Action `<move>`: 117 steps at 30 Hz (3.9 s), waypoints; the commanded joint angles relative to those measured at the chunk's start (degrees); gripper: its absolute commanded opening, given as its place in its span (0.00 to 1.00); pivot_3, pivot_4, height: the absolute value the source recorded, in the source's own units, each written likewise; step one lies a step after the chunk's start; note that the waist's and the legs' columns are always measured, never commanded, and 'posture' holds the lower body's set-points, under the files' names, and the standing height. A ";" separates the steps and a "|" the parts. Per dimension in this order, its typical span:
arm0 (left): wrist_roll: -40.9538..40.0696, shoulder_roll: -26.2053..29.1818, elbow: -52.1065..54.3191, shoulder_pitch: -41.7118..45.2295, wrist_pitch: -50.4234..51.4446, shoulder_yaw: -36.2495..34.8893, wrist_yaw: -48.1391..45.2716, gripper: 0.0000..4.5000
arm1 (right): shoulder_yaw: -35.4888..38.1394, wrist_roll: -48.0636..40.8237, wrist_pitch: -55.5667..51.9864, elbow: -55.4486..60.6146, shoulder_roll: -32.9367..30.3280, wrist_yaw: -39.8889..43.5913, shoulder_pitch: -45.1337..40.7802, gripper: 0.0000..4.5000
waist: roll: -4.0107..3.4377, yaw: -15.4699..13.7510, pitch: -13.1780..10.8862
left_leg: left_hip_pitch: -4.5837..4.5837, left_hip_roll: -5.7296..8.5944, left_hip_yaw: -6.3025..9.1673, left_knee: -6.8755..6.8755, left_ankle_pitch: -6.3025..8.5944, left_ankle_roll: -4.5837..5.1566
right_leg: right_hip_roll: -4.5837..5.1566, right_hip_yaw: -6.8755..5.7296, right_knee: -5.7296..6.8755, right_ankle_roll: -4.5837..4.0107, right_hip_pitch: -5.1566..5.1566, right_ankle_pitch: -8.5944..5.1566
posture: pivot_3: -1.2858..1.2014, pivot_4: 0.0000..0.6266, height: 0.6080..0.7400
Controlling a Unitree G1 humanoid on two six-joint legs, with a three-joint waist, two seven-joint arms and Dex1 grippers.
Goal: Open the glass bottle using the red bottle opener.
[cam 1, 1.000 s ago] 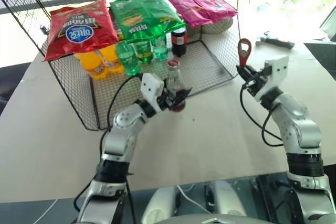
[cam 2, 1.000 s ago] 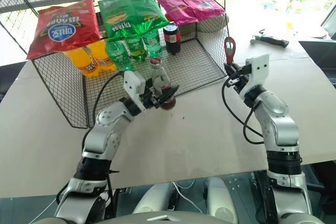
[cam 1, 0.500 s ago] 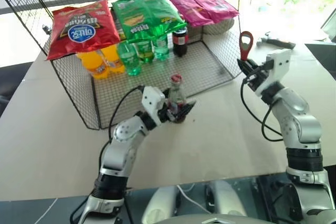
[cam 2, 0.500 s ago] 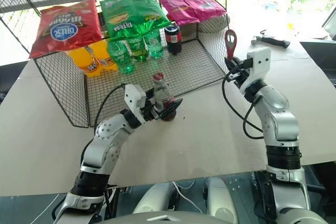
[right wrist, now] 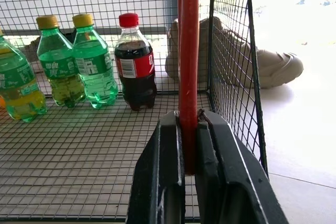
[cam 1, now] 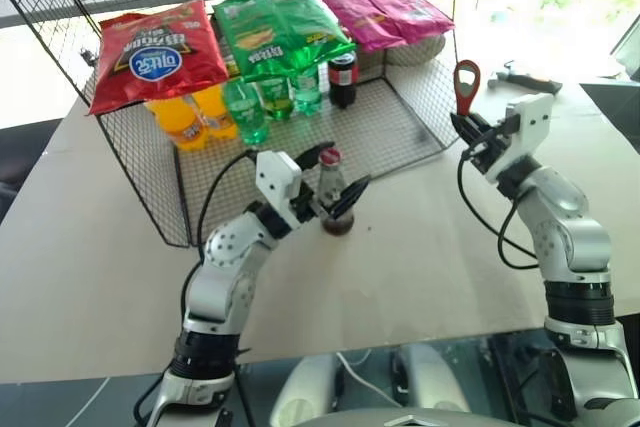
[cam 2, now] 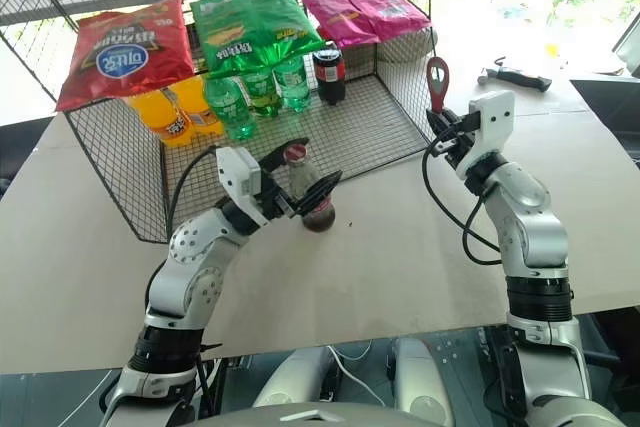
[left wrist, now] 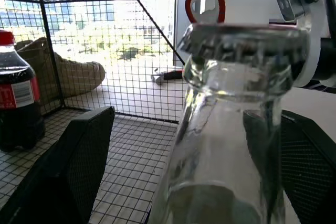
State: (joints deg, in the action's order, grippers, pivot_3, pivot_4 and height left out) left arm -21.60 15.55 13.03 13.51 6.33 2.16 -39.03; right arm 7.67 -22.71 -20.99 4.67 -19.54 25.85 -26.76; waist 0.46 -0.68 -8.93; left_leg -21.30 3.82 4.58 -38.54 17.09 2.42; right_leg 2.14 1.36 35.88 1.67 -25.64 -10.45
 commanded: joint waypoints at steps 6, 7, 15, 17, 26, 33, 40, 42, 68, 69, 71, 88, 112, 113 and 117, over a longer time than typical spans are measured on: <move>-2.02 0.90 3.35 -0.13 0.97 -0.16 -0.59 0.53 | -1.10 1.46 1.81 2.23 -0.54 0.87 -0.68 0.00 | 0.00 0.02 0.00 | 0.00 0.00 -0.01 0.00 0.00 0.00 | -0.01 -0.03 0.00 0.00 0.00 0.00 | 0.52 0.24 0.96; -1.79 1.10 3.20 -0.28 1.11 -0.11 -0.60 0.46 | -1.87 2.19 2.21 2.85 -0.71 1.15 -0.36 0.00 | 0.00 0.02 0.00 | 0.00 0.00 -0.01 0.00 0.00 0.00 | -0.01 -0.03 0.00 0.00 0.00 0.00 | 0.52 0.24 0.96; 0.98 3.03 0.62 -2.08 0.50 1.06 -1.23 0.47 | -16.43 24.13 19.59 9.81 -3.79 -0.76 4.71 0.00 | 0.00 0.22 0.09 | 0.12 -0.01 -0.10 0.01 0.00 -0.01 | -0.05 -0.05 0.03 0.00 0.02 0.00 | 0.52 0.24 0.96; 1.22 3.05 0.14 -2.19 0.18 1.10 -1.02 0.47 | -19.70 31.16 25.60 8.89 -4.61 -2.91 5.21 0.00 | 0.03 0.21 0.11 | 0.24 -0.01 -0.16 0.01 0.00 -0.01 | -0.05 -0.03 0.05 0.00 0.11 0.00 | 0.52 0.24 0.96; 1.48 2.37 -2.70 -1.10 -0.95 1.01 -0.51 0.47 | -27.07 46.06 38.54 1.66 -2.23 -9.70 3.19 0.00 | 0.18 0.24 0.21 | 0.65 -0.04 -0.17 0.01 -0.09 -0.16 | -0.14 -0.03 0.05 -0.06 0.45 0.03 | 0.52 0.24 0.96; 1.50 1.86 -4.32 -0.30 -1.60 1.20 -0.44 0.47 | -30.53 51.24 46.39 -4.29 0.26 -13.43 1.52 0.00 | 0.26 0.57 0.36 | 0.74 -0.08 -0.15 0.02 -0.12 -0.21 | -0.19 -0.03 0.05 -0.12 0.51 0.07 | 0.52 0.24 0.96; 1.71 1.88 -5.69 0.69 -2.07 1.23 -0.70 0.47 | -32.06 51.21 52.01 -9.62 0.16 -13.64 1.85 0.00 | 0.28 0.94 0.37 | 1.32 -0.07 -0.15 0.08 -0.12 -0.21 | -0.19 -0.02 0.01 -0.12 1.12 0.05 | 0.52 0.24 0.96; 1.82 1.82 -6.09 0.94 -2.22 1.19 -0.80 0.47 | -32.19 49.08 51.44 -10.80 0.85 -12.10 2.37 0.00 | 0.28 1.11 0.38 | 1.62 -0.08 -0.13 0.13 -0.11 -0.20 | -0.20 -0.04 -0.03 -0.12 1.41 0.03 | 0.52 0.24 0.96; 2.12 1.15 -6.62 0.70 -2.13 1.07 -0.92 0.47 | -32.74 57.32 65.20 -24.36 0.75 -18.78 -8.06 0.00 | 0.30 1.53 0.40 | 2.47 -0.13 -0.13 0.25 0.03 0.05 | -0.25 0.03 -0.05 -0.08 2.20 -0.25 | 0.52 0.24 0.96; 2.10 1.14 -6.61 0.69 -2.10 1.08 -0.92 0.47 | -32.73 58.36 66.41 -24.58 0.38 -19.82 -8.84 0.00 | 0.30 1.48 0.39 | 2.46 -0.13 -0.13 0.27 0.03 0.05 | -0.25 0.03 -0.06 -0.09 2.19 -0.25 | 0.52 0.24 0.96; 2.07 1.15 -6.62 0.71 -2.04 1.07 -0.95 0.47 | -32.84 60.21 68.49 -25.22 -0.28 -21.50 -10.22 0.00 | 0.30 1.43 0.37 | 2.43 -0.13 -0.12 0.28 0.01 0.01 | -0.24 0.02 -0.07 -0.10 2.18 -0.25 | 0.52 0.24 0.96; 2.15 0.53 -7.90 1.24 -2.35 1.15 -1.09 0.47 | -29.87 67.67 73.27 -30.59 -5.35 -31.98 -19.31 0.00 | 0.33 1.36 0.28 | 2.22 -0.11 -0.02 0.35 -0.07 -0.12 | -0.21 0.04 -0.21 -0.30 2.04 -0.16 | 0.52 0.24 0.96; 0.46 1.25 -4.12 0.47 -2.17 -0.24 -0.79 0.85 | -22.35 51.80 66.14 -32.91 -2.20 -31.91 -14.43 0.00 | 0.31 1.50 0.15 | 1.46 -0.11 0.19 0.37 -0.10 -0.17 | -0.20 -0.05 -0.49 -0.16 1.45 -0.01 | 0.52 0.24 0.96; 0.42 1.26 -4.09 0.44 -2.14 -0.21 -0.85 0.85 | -22.36 51.70 66.12 -32.93 -2.26 -31.86 -14.36 0.00 | 0.31 1.47 0.10 | 1.37 -0.11 0.19 0.37 -0.10 -0.17 | -0.20 -0.05 -0.48 -0.15 1.37 0.00 | 0.52 0.24 0.96; -0.14 1.46 -3.62 -0.15 -1.91 -0.15 -1.44 0.85 | -22.15 51.36 65.88 -33.04 -2.25 -31.62 -14.04 0.00 | 0.30 1.45 0.05 | 1.32 -0.11 0.20 0.38 -0.10 -0.17 | -0.19 -0.06 -0.50 -0.15 1.33 0.01 | 0.52 0.24 0.96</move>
State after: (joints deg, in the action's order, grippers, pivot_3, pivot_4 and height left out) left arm -21.34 16.64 7.67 13.35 4.70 2.24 -40.06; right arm -16.59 30.35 45.00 -29.48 -21.64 -5.51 -40.66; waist 0.76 0.77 -8.88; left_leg -20.00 3.71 4.77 -38.15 17.00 2.25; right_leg 1.95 1.31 35.36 1.52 -24.33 -10.44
